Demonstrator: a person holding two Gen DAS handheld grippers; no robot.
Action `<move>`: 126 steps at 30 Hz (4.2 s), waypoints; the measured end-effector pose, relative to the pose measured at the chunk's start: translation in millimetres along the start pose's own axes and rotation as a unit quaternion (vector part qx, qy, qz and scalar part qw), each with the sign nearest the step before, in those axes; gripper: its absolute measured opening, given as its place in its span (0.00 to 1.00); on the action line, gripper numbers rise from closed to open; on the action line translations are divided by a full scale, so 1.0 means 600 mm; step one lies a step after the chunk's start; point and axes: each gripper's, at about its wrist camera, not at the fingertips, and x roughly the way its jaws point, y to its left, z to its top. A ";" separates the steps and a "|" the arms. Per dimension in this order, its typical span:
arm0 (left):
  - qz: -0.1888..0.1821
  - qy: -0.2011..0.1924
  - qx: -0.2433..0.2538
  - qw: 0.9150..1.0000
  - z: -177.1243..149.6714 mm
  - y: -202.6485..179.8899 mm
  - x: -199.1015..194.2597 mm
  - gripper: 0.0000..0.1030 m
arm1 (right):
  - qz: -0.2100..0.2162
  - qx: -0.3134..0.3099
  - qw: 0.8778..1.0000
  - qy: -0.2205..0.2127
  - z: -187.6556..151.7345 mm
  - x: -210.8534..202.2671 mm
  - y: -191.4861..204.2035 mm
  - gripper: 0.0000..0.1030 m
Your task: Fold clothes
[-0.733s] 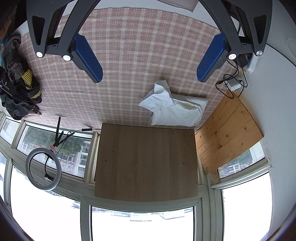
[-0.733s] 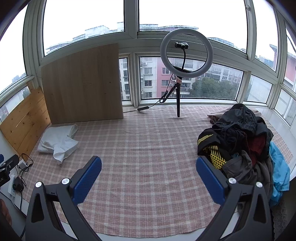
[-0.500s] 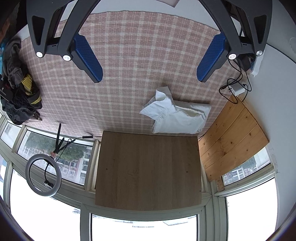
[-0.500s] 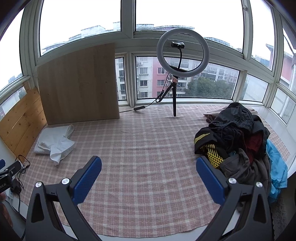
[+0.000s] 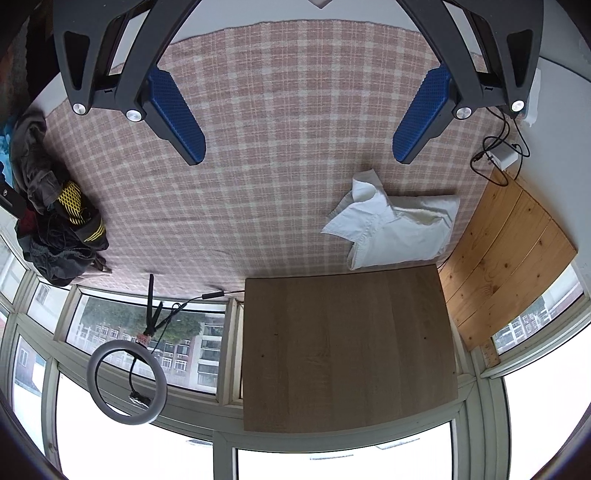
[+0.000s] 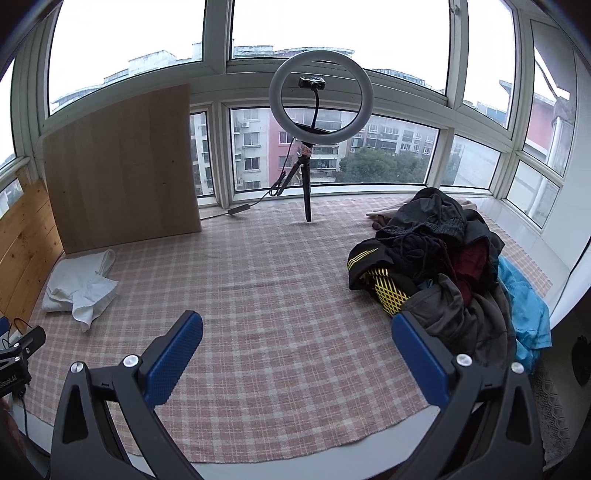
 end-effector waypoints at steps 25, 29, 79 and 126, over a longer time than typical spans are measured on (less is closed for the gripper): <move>-0.035 -0.016 0.058 0.998 0.044 -0.245 0.002 0.99 | -0.049 0.033 0.998 -0.002 0.028 0.040 -0.220 1.00; -0.033 -0.020 0.059 0.998 0.061 -0.290 0.012 0.99 | -0.049 0.034 0.998 -0.009 0.051 0.060 -0.264 1.00; 0.075 -0.029 0.064 0.995 0.219 -0.353 0.116 0.99 | 0.122 0.002 0.988 0.099 0.404 0.443 -0.586 0.71; 0.104 0.055 -0.035 0.992 0.045 0.030 0.110 0.99 | 0.390 -0.138 0.882 0.228 0.245 0.299 -0.017 0.45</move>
